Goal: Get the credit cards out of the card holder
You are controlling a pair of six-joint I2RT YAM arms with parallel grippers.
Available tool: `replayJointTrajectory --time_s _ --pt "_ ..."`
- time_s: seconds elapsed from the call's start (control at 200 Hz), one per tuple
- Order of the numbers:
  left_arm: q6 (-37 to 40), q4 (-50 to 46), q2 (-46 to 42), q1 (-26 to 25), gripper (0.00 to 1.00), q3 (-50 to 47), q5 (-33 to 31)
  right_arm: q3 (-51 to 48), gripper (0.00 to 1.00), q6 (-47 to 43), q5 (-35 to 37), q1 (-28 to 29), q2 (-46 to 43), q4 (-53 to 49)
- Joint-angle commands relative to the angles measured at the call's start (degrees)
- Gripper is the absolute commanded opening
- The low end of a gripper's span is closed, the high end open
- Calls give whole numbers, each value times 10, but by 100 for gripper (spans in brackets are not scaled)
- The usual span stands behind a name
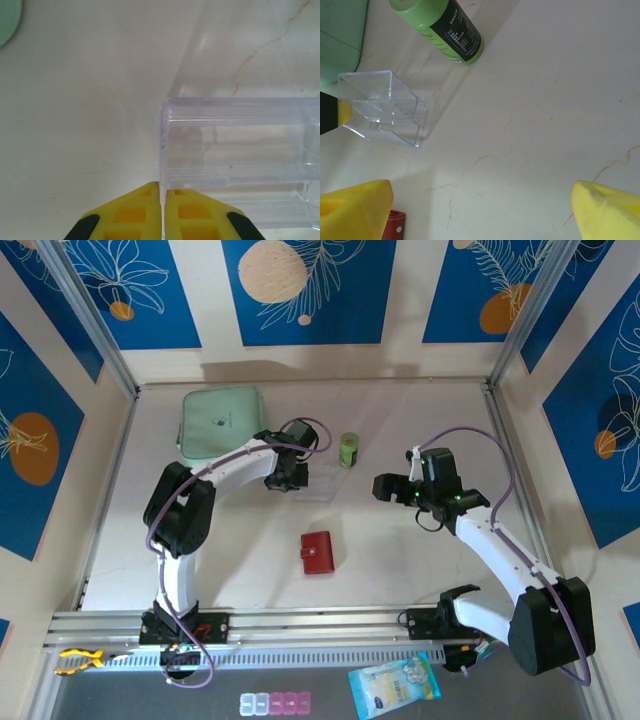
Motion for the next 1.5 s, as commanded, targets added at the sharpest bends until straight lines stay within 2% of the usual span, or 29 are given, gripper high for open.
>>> replayJointTrajectory --time_s 0.0,0.325,0.815,1.12,1.401,1.491 --pt "-2 -16 1 5 8 5 -18 0 92 -5 -9 -4 -9 -12" --pt "-8 0 2 11 14 -4 10 16 92 -8 3 9 -10 -36" --pt "-18 12 -27 11 15 -46 21 31 92 4 16 43 -7 -43" --pt "-22 17 -53 11 18 -60 18 38 92 11 17 57 3 -42" --pt "-13 19 -83 12 23 -52 23 72 91 49 12 96 16 -89" --pt "-4 19 -106 13 24 -57 23 93 88 65 -2 110 34 -123"
